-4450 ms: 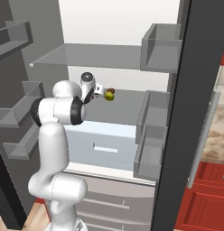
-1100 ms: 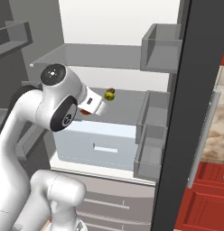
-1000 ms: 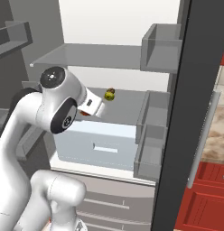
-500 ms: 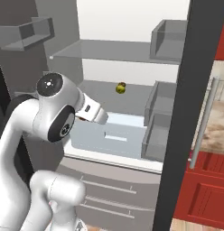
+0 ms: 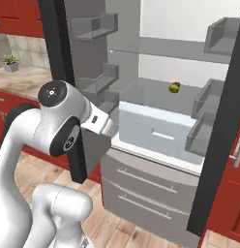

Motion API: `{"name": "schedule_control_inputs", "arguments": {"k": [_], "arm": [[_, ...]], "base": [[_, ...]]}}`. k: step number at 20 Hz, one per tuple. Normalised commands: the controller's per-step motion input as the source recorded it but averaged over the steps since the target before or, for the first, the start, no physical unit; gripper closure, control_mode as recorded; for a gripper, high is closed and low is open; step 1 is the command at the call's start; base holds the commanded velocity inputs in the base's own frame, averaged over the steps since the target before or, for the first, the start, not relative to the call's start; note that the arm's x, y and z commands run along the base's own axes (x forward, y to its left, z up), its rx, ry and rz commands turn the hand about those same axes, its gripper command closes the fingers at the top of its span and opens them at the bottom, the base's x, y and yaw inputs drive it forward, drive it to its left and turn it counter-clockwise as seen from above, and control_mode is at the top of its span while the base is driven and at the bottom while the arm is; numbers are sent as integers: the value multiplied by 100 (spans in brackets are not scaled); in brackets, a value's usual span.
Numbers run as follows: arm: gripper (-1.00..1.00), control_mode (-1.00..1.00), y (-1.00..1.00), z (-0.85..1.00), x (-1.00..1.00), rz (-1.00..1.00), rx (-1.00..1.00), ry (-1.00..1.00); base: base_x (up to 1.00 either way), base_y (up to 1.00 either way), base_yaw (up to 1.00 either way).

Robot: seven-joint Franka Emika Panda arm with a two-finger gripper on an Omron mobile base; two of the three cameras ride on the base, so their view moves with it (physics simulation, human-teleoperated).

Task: Pick the pear and apple from the fridge and place them on the plate next to the blender to make a fruit smoothie.

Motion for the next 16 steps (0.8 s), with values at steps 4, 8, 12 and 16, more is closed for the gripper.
{"name": "schedule_control_inputs", "arguments": {"k": [4, 8, 12, 16], "arm": [[100, 100, 0, 0, 0, 0, 0, 0], [100, 100, 0, 0, 0, 0, 0, 0], [100, 100, 0, 0, 0, 0, 0, 0], [100, 100, 0, 0, 0, 0, 0, 0]], "base": [[-31, 15, 89], [-27, 7, 94], [-24, 1, 100], [-15, 0, 100]]}}
